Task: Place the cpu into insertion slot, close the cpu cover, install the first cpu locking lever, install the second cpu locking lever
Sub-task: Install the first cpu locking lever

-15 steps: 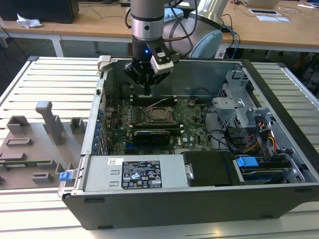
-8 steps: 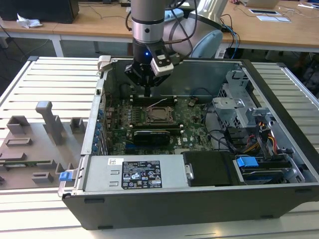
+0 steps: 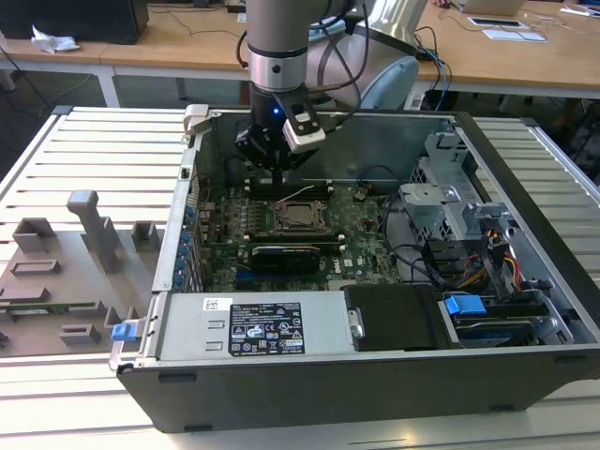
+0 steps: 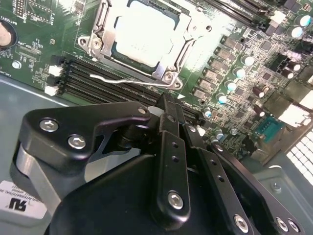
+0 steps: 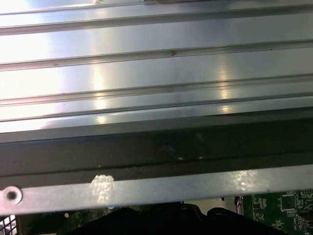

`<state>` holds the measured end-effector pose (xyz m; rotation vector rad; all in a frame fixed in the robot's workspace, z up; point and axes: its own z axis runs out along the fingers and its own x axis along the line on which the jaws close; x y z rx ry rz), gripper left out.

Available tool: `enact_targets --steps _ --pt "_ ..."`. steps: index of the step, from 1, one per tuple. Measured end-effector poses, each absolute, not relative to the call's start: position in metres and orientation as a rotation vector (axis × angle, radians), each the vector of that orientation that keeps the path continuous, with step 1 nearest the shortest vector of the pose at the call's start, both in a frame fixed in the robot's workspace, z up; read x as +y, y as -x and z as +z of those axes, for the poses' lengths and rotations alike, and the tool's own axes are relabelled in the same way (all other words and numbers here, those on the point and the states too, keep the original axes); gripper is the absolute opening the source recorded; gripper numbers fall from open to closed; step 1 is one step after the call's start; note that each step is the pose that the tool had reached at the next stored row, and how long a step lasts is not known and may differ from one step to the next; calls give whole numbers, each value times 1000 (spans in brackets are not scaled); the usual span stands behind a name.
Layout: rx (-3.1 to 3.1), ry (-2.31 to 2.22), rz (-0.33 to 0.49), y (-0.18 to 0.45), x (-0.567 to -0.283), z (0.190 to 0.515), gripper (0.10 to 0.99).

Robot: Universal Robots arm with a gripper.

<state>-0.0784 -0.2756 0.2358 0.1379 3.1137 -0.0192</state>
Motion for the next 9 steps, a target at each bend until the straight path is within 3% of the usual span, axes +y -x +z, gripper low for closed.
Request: enact_targets --steps 9 --pt "3114 -138 -19 78 -276 221 106"
